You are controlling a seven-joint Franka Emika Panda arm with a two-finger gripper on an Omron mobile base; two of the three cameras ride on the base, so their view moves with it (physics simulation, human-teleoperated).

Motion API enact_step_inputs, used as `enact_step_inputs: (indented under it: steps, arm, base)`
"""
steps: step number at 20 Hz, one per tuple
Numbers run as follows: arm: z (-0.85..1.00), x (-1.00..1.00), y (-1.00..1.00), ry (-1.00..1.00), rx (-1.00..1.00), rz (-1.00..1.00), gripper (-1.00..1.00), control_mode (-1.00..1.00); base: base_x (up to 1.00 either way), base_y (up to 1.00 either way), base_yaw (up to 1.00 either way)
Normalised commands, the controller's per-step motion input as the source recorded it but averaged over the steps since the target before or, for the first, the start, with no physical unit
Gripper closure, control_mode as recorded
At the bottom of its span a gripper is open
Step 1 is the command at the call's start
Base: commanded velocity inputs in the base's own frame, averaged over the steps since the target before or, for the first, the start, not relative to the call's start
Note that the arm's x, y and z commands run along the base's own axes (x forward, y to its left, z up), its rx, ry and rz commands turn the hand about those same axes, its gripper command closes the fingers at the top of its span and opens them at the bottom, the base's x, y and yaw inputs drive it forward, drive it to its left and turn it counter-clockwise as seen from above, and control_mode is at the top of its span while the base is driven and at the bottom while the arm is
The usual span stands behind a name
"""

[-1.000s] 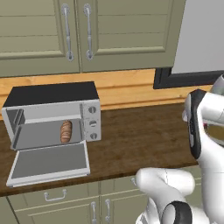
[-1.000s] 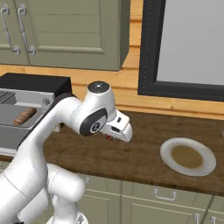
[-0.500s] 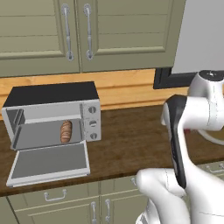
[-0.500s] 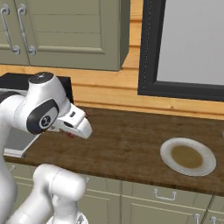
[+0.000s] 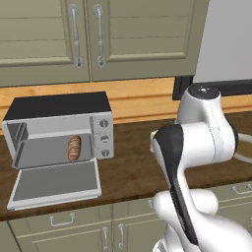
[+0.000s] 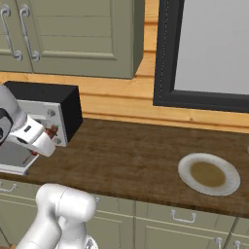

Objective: Pick up the kebab skewer and baguette bread, and place them inside the toaster oven. Close the toaster oven door and start by setting the timer.

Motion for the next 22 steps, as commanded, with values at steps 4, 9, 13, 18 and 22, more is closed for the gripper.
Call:
enact_step_inputs:
  steps: [4, 9, 13, 18, 22]
  arm:
    - [0.13, -0.18, 1.0, 0.01, 0.0, 0.0, 1.0, -1.0]
    - [0.11, 0.09, 1.0, 0.08, 0.0, 0.11, 1.0, -1.0]
    - [-0.01, 0.54, 0.99, 0.01, 0.0, 0.26, 1.0, -1.0]
    - [-0.18, 0.75, 1.0, 0.04, 0.0, 0.21, 1.0, -1.0]
    - [-0.47, 0.74, 0.75, 0.04, 0.0, 0.07, 1.0, -1.0]
  base:
    - [0.0, 0.0, 0.0]
    - [0.0, 0.0, 0.0]
    - [0.0, 0.0, 0.0]
    - [0.0, 0.0, 0.0]
    - [0.0, 0.0, 0.0]
